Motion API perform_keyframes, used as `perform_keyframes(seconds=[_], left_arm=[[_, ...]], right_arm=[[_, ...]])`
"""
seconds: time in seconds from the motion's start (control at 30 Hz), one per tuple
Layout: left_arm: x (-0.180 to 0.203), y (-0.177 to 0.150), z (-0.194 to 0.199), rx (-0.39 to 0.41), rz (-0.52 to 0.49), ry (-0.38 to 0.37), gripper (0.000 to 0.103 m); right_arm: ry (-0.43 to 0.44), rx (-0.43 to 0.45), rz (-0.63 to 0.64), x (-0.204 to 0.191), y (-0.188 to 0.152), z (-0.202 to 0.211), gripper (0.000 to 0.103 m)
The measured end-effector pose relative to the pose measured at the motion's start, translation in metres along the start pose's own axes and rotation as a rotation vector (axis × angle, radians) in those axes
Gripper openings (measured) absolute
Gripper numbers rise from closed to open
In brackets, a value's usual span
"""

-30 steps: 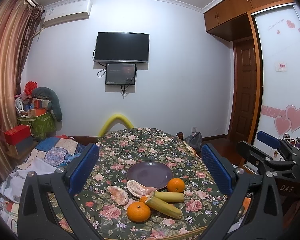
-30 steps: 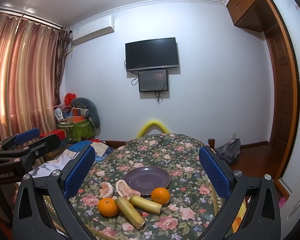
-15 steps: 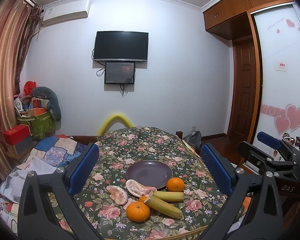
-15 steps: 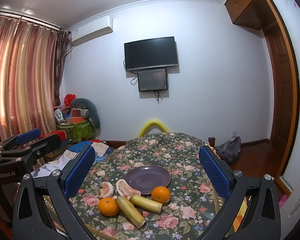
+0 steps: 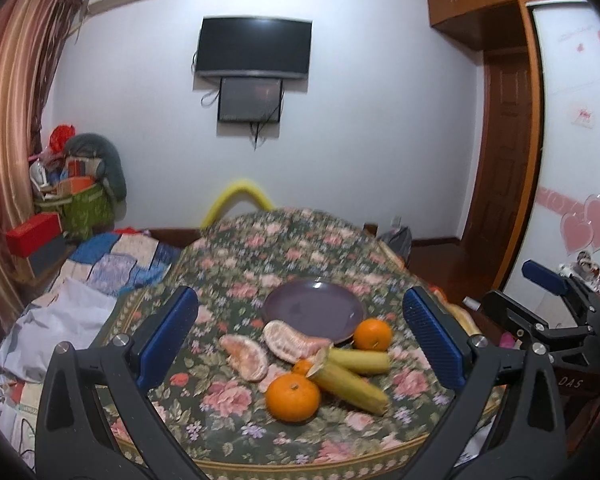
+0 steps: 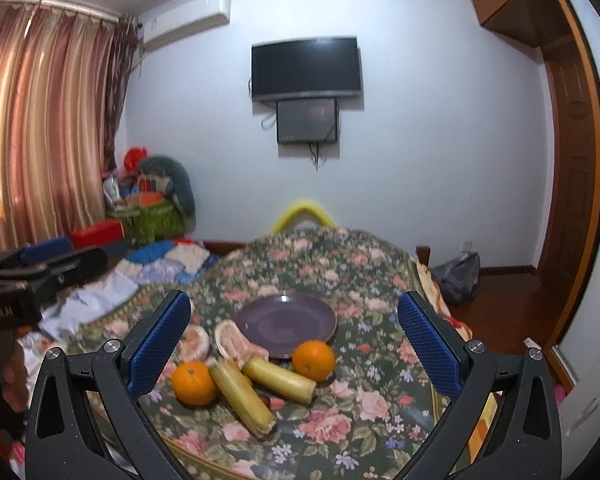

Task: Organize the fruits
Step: 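Grasp the yellow-green corn cob with the right tool while the left tool grasps a large orange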

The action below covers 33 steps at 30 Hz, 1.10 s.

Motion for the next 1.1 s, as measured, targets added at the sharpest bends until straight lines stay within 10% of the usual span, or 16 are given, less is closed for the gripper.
perform_keyframes(seconds=[0.43, 1.1], left_arm=[[-0.036, -0.062, -0.067, -0.257, 0.011, 0.003, 0.081], [-0.054, -0.119, -0.127, -0.461, 0.04, -0.005, 0.08]], right_arm=[[0.125, -0.232, 0.021, -0.019, -0.058, -0.063, 0.101], [0.364, -0.489, 0.032, -0.067, -0.126, -0.131, 0.06]])
Point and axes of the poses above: each gripper's, at about its wrist camera, not at the fingertips, and z roughly against the way its jaws point, x to its right, y to its top, the point moved 8 cm from there along -z, roughly the way its jaws point, and after that the axes turned 6 degrees about z, right-handed, at the moved point
